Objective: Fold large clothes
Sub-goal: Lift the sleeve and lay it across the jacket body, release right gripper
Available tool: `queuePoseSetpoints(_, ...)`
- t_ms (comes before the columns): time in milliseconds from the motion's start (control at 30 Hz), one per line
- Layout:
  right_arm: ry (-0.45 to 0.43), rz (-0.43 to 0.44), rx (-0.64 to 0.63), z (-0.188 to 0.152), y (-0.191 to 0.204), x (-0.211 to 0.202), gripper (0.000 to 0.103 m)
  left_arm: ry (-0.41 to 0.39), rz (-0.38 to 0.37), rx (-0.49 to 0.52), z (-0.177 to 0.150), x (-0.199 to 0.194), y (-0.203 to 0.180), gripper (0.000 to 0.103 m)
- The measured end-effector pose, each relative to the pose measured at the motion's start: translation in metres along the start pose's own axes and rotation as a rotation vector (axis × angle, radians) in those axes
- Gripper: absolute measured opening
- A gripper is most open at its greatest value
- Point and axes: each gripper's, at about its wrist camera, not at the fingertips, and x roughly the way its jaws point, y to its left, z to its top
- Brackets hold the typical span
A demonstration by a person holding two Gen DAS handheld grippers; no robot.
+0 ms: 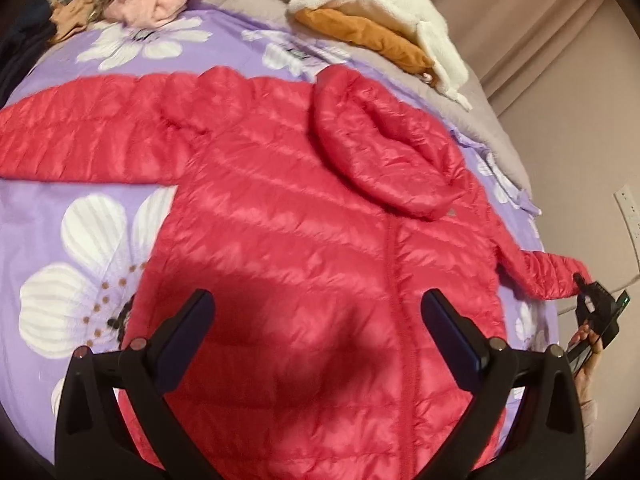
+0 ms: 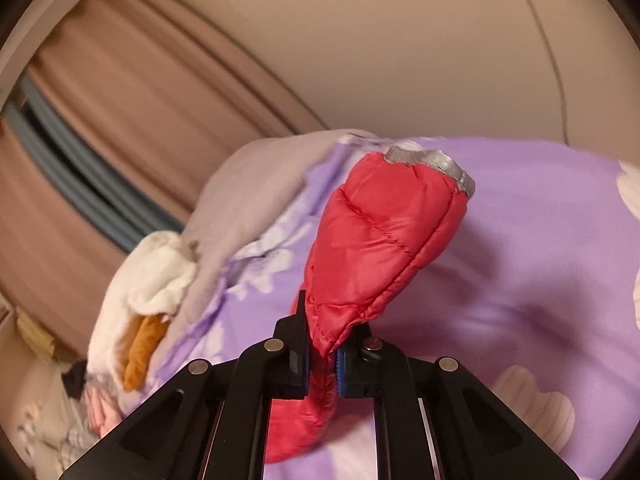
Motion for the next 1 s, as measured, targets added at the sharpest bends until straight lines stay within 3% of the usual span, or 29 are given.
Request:
queuePoseSetpoints(200,0.006,0.107,-0.19,0.004,0.081,-0.019,0.011,0.014,0.019,0.116,0.016,0.019,-0.034,0.103)
queuePoseSetpoints(367,0.02,0.208,-0.313,-0.004,0.15,-0.027,0.011,0.068,-0.138,0.046,0.03,0.037,-0.036,0.103)
queuePoseSetpoints(567,0.051,0.342,-0.428,-0.02,0.224,-0.032,0.011,0.078,-0.222,0.018,0.057,0.048,-0.047,0.103)
queuePoseSetpoints(733,0.104,0.431,-0.507,-0.046,0.282,-0.021,0.011,0.094,-0.145,0.076,0.067,0.07,-0.059,0.103)
queuePoseSetpoints(867,0.142,0.481,-0.545,-0.064,0.312,-0.01,0.011,0.093,-0.063,0.179,0.066,0.097,-0.086,0.101)
queuePoseSetpoints(1000,0.189,0.523,-0.567,-0.075,0.332,-0.001,0.011,0.11,-0.065,0.234,0.058,0.128,-0.112,0.101)
